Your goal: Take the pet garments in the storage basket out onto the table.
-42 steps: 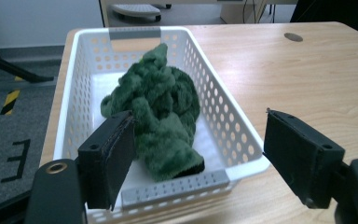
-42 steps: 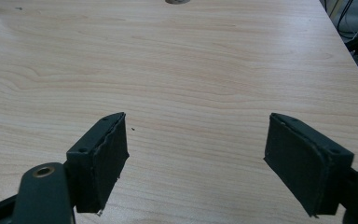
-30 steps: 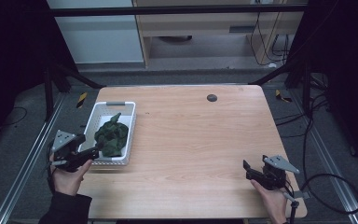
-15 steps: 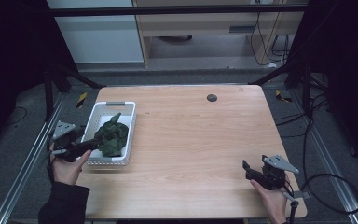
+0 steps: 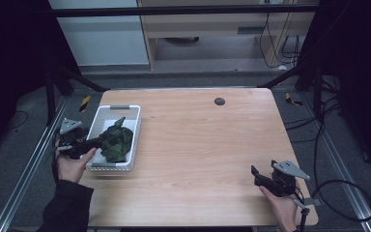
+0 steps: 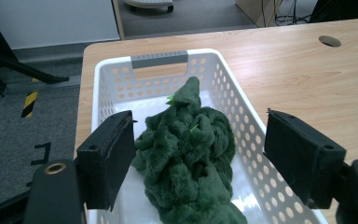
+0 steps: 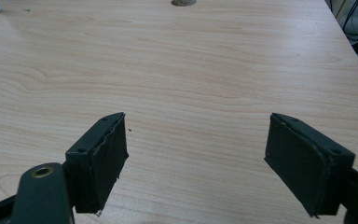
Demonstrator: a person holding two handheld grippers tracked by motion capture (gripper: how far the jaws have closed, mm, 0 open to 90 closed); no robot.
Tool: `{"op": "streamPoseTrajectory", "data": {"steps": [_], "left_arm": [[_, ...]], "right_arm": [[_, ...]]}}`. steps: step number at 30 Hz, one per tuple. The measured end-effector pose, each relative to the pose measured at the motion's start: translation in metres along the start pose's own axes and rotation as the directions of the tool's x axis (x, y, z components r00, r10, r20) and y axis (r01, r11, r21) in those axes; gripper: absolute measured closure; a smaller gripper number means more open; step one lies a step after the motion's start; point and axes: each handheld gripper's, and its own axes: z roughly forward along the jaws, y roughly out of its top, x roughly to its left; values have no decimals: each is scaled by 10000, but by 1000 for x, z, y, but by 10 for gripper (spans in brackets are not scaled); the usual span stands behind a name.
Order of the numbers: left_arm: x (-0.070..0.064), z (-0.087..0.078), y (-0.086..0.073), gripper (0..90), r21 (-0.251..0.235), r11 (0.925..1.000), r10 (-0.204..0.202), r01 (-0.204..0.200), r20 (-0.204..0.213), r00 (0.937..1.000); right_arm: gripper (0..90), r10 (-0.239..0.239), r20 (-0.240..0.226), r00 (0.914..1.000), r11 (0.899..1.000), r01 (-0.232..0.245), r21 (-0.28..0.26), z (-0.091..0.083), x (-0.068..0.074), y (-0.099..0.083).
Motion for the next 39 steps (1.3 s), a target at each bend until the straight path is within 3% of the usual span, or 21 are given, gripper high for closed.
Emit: {"op": "streamPoseTrajectory", "data": {"steps": [7,17,29,39], "left_arm": [[2,11,8,238,489,9981,379,-375,-87,9992],[7,29,13,232,1249,9909,493,-495,42,9988],[10,44,13,231,2101,9755,666,-654,13,9978],[11,55,13,229,2777,9565,913,-894,61,9958]], "right_arm": [[205,-51,34,10000,10000,51,25,1,0,0],[205,5,-69,10000,9999,-4,115,1,0,0],[205,-75,-102,9999,9998,76,192,3,0,-1],[201,-47,-169,9998,9996,51,281,3,1,-1]]}}
